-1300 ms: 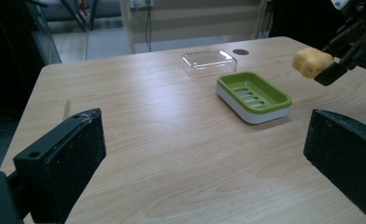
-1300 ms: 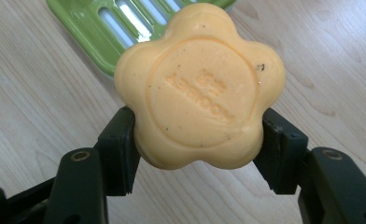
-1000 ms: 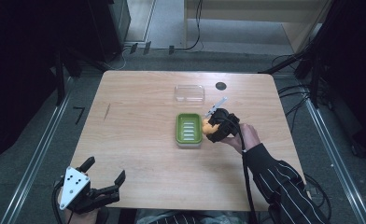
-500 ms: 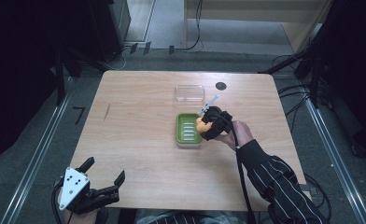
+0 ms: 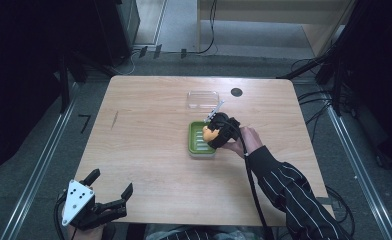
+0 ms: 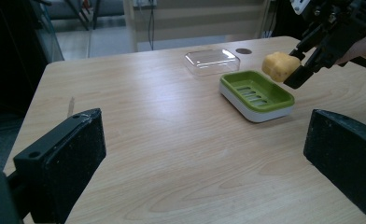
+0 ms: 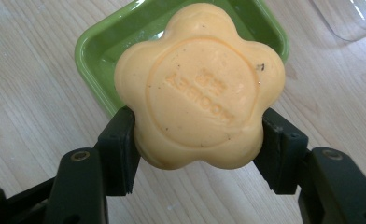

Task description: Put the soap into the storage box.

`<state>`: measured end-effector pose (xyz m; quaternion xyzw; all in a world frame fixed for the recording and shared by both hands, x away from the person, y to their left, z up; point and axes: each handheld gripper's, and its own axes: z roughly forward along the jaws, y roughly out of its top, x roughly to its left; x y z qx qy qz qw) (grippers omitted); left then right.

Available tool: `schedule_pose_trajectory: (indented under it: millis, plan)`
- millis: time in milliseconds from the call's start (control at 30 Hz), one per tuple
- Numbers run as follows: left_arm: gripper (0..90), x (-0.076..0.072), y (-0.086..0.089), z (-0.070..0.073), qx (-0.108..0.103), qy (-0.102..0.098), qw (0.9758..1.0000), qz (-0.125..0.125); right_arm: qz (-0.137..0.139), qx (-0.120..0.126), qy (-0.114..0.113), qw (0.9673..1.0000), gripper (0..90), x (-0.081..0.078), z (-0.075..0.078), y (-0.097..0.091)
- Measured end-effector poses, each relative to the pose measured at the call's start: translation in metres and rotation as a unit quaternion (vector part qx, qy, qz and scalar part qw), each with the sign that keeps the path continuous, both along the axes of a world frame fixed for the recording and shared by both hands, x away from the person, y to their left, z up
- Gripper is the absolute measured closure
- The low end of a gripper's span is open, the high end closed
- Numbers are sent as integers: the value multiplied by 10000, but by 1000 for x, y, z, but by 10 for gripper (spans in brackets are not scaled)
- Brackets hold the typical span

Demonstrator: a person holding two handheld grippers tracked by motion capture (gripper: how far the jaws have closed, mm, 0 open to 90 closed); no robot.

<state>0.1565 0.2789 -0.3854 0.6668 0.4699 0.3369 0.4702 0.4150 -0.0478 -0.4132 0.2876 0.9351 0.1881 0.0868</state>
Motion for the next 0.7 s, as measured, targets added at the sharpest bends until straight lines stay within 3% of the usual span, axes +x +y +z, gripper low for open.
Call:
schedule_pose_trajectory:
  millis: [700]
  plan:
    - [0,-1,1,0,-1,4,10000,7,-14,-123,276,9995,400,14,-13,21]
